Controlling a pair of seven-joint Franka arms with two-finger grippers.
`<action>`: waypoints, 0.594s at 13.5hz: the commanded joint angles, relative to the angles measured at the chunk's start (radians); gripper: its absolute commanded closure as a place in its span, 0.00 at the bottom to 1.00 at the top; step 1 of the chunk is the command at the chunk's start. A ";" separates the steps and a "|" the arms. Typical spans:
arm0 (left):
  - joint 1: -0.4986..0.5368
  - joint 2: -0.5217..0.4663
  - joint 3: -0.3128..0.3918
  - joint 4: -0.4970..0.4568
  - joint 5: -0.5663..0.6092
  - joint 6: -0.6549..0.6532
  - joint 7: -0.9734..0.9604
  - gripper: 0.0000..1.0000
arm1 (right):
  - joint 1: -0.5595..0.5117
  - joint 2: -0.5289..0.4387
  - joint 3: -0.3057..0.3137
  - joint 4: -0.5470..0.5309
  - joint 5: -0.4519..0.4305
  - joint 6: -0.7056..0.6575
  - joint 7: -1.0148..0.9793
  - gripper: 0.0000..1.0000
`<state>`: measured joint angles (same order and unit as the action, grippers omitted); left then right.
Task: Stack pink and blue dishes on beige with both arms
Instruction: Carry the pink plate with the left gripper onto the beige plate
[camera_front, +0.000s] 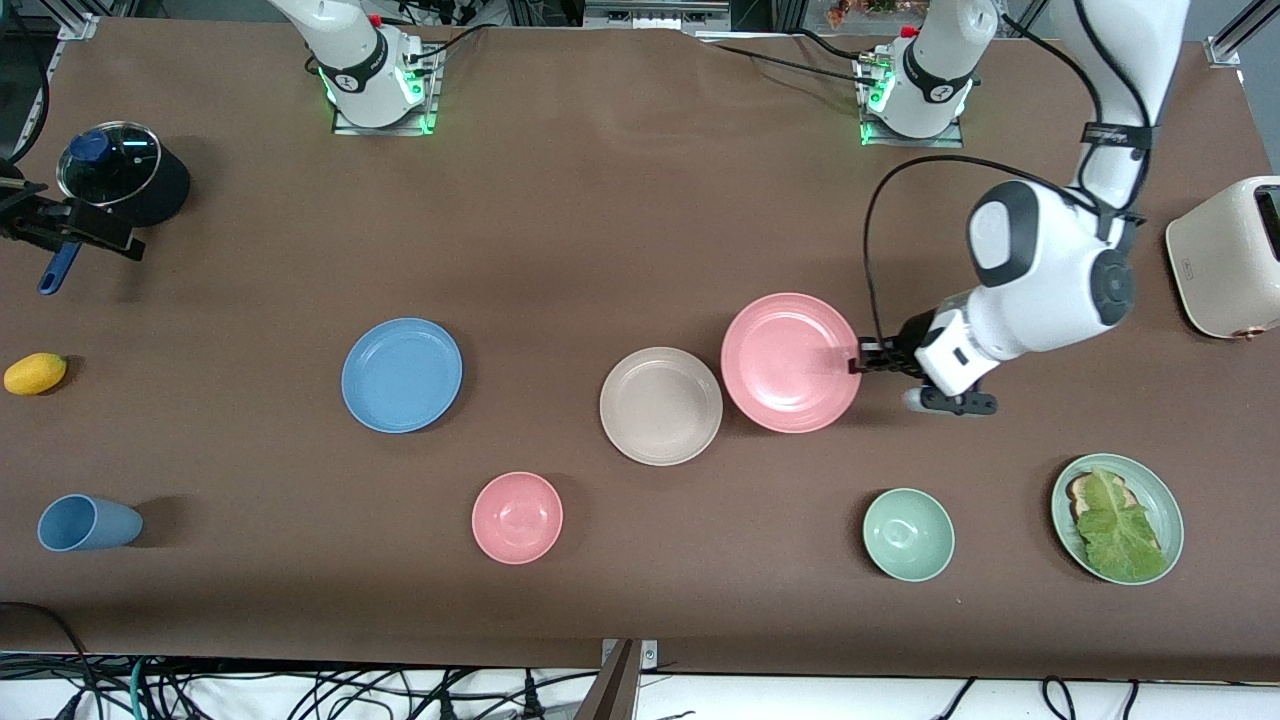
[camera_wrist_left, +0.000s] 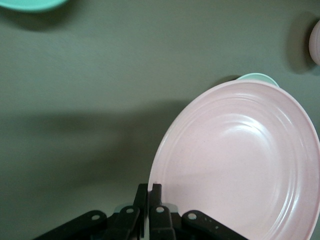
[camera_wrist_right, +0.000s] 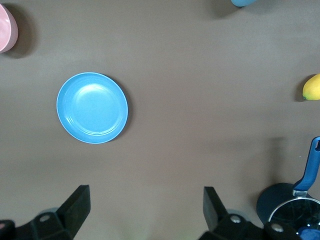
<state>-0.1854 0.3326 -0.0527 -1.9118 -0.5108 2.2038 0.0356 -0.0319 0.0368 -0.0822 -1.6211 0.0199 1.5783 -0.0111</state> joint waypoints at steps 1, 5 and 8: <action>-0.072 0.035 0.010 0.048 0.052 0.039 -0.135 1.00 | -0.006 -0.011 0.007 0.004 -0.003 -0.014 -0.009 0.00; -0.189 0.094 0.011 0.072 0.107 0.138 -0.324 1.00 | -0.005 -0.011 0.004 0.004 0.002 -0.014 -0.009 0.00; -0.264 0.163 0.013 0.125 0.173 0.174 -0.474 1.00 | -0.005 -0.011 0.005 0.004 -0.001 -0.014 -0.009 0.00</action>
<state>-0.4046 0.4336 -0.0534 -1.8543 -0.3987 2.3565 -0.3438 -0.0319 0.0367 -0.0801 -1.6210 0.0199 1.5783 -0.0113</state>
